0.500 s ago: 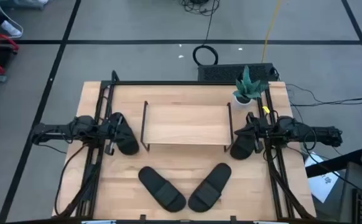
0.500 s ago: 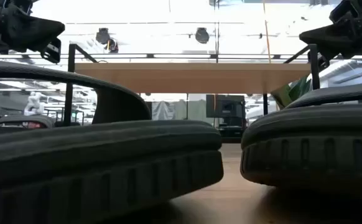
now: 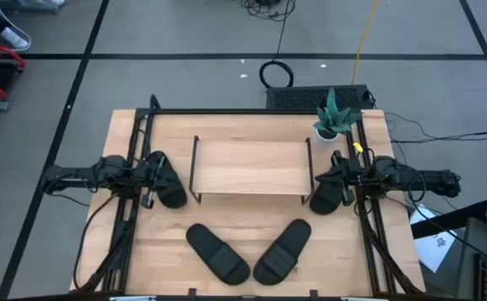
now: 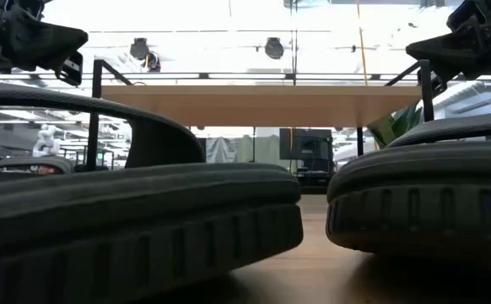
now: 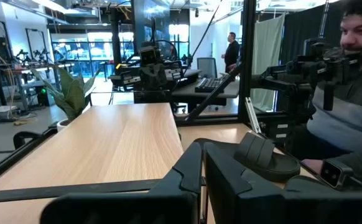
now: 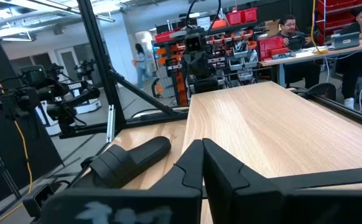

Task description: Pick and place slides into the shelf

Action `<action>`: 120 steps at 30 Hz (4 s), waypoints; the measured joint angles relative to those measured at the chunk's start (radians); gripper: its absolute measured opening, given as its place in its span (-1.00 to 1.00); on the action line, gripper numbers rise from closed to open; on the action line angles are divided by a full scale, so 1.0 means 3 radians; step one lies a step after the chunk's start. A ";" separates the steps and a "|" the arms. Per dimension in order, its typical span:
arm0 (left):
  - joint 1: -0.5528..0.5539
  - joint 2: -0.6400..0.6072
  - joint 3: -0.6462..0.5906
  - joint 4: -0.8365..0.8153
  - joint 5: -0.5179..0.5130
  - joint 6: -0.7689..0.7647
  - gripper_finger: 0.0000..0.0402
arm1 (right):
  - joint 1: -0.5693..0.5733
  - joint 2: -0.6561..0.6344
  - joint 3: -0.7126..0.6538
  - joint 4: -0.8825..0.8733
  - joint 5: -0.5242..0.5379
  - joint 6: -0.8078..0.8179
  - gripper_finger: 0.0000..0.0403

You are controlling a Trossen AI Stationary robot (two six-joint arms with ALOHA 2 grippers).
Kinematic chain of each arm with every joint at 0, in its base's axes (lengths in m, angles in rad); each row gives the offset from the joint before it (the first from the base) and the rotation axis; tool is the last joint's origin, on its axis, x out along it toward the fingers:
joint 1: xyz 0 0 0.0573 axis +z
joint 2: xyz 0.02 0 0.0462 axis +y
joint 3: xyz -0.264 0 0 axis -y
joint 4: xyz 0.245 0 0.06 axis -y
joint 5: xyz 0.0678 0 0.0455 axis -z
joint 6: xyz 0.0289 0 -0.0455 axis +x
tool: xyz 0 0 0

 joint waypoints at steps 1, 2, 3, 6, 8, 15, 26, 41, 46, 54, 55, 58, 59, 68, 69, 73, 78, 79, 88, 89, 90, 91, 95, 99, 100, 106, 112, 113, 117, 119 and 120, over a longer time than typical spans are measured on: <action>0.0000 0.0000 0.0000 0.0000 0.0000 -0.0001 -0.89 | 0.0000 0.0000 0.0000 0.0000 0.0000 0.0000 -1.00; 0.0000 0.0000 0.0000 0.0000 0.0000 -0.0001 -0.89 | 0.0001 0.0000 0.0000 0.0000 0.0000 0.0000 -1.00; 0.0000 0.0000 0.0000 0.0000 0.0001 -0.0001 -0.89 | 0.0000 0.0000 0.0000 0.0000 0.0000 0.0000 -1.00; 0.0000 0.0000 0.0000 -0.0001 0.0000 0.0000 -0.89 | 0.0001 -0.0001 0.0000 0.0000 0.0000 0.0000 -1.00; 0.0000 0.0000 0.0000 0.0000 0.0000 0.0000 -0.89 | 0.0001 0.0000 0.0000 0.0000 0.0000 0.0001 -1.00; 0.0000 -0.0001 0.0000 -0.0001 0.0000 0.0000 -0.89 | 0.0000 -0.0001 0.0000 0.0000 0.0000 0.0000 -1.00; 0.0001 0.0000 0.0000 0.0000 0.0000 -0.0001 -0.89 | 0.0001 0.0000 0.0000 0.0000 0.0000 0.0000 -1.00; 0.0000 -0.0001 0.0000 0.0000 0.0001 0.0000 -0.89 | 0.0001 0.0000 0.0000 -0.0001 0.0000 0.0000 -1.00; 0.0001 0.0000 0.0000 0.0000 0.0001 0.0000 -0.89 | 0.0000 0.0000 0.0000 -0.0001 0.0000 0.0000 -1.00; 0.0000 -0.0001 0.0000 0.0000 0.0000 -0.0001 -0.89 | 0.0000 0.0000 0.0000 0.0000 0.0000 0.0001 -1.00; 0.0000 0.0000 0.0000 0.0000 0.0000 0.0000 -0.89 | 0.0000 0.0000 0.0000 0.0000 0.0000 0.0000 -1.00; 0.0001 0.0000 0.0000 0.0000 0.0000 -0.0001 -0.89 | 0.0001 0.0000 0.0000 0.0000 0.0000 0.0001 -1.00; 0.0000 -0.0001 0.0000 -0.0001 0.0000 -0.0001 -0.89 | 0.0000 0.0000 0.0000 0.0000 0.0000 0.0001 -1.00; 0.0000 0.0000 0.0000 0.0000 0.0000 0.0016 -0.89 | 0.0000 0.0000 0.0000 0.0000 0.0000 0.0001 -1.00; 0.0000 0.0000 0.0000 0.0000 0.0000 0.0033 -0.89 | 0.0000 0.0000 0.0000 0.0000 0.0000 0.0001 -1.00; 0.0000 0.0000 0.0000 0.0103 -0.0061 0.0004 -0.89 | 0.0000 0.0000 0.0000 0.0000 0.0000 0.0001 -1.00; 0.0001 -0.0001 0.0000 0.0222 -0.0086 -0.0165 -0.89 | 0.0001 0.0000 0.0000 0.0001 0.0000 0.0001 -1.00; 0.0001 -0.0001 0.0000 0.0227 -0.0085 -0.0170 -0.89 | 0.0000 0.0000 0.0000 0.0003 0.0000 0.0001 -1.00; 0.0000 0.0000 0.0000 0.0304 -0.0315 -0.0445 -0.89 | 0.0001 0.0000 0.0000 0.0125 0.0000 -0.0363 -1.00; 0.0000 0.0000 0.0000 0.0326 -0.0399 -0.0438 -0.89 | 0.0001 0.0000 0.0000 0.0175 0.0001 -0.0398 -1.00; 0.0000 -0.0001 0.0000 0.0338 -0.0493 -0.0413 -0.89 | 0.0000 0.0000 0.0000 0.0222 0.0001 -0.0442 -1.00; 0.0000 -0.0001 0.0000 0.0343 -0.0590 -0.0383 -0.89 | 0.0001 0.0000 0.0004 0.0253 0.0003 -0.0488 -1.00; 0.0001 0.0000 0.0000 0.0372 -0.0862 -0.0126 -0.89 | -0.0001 0.0023 0.0230 0.0082 0.0271 -0.0563 -1.00; 0.0001 -0.0001 0.0000 0.0430 -0.0874 0.0077 -0.89 | -0.0001 0.0095 0.0707 -0.0525 0.0654 -0.0611 -1.00; 0.0001 -0.0001 0.0000 0.0432 -0.0874 0.0108 -0.89 | -0.0001 0.0128 0.0844 -0.0729 0.0778 -0.0599 -1.00; 0.0001 0.0000 0.0000 0.0345 -0.0839 0.0313 -0.89 | -0.0003 0.0436 0.1600 -0.1938 0.1478 -0.0309 -1.00; 0.0001 0.0000 0.0000 0.0301 -0.0808 0.0360 -0.89 | -0.0003 0.0889 0.2210 -0.2900 0.1568 0.0244 -1.00; 0.0001 0.0000 0.0000 0.0303 -0.0807 0.0366 -0.89 | -0.0003 0.0972 0.2297 -0.3049 0.1557 0.0338 -1.00; 0.0001 0.0000 0.0000 0.0334 -0.0815 0.0515 -0.89 | -0.0003 0.1294 0.2555 -0.3632 0.1335 0.0620 -1.00; 0.0001 0.0000 0.0000 0.0340 -0.0858 0.0609 -0.89 | -0.0004 0.1434 0.2631 -0.3794 0.1257 0.0738 -1.00; 0.0001 0.0000 0.0000 0.0341 -0.0874 0.0637 -0.89 | -0.0004 0.1493 0.2650 -0.3858 0.1191 0.0774 -1.00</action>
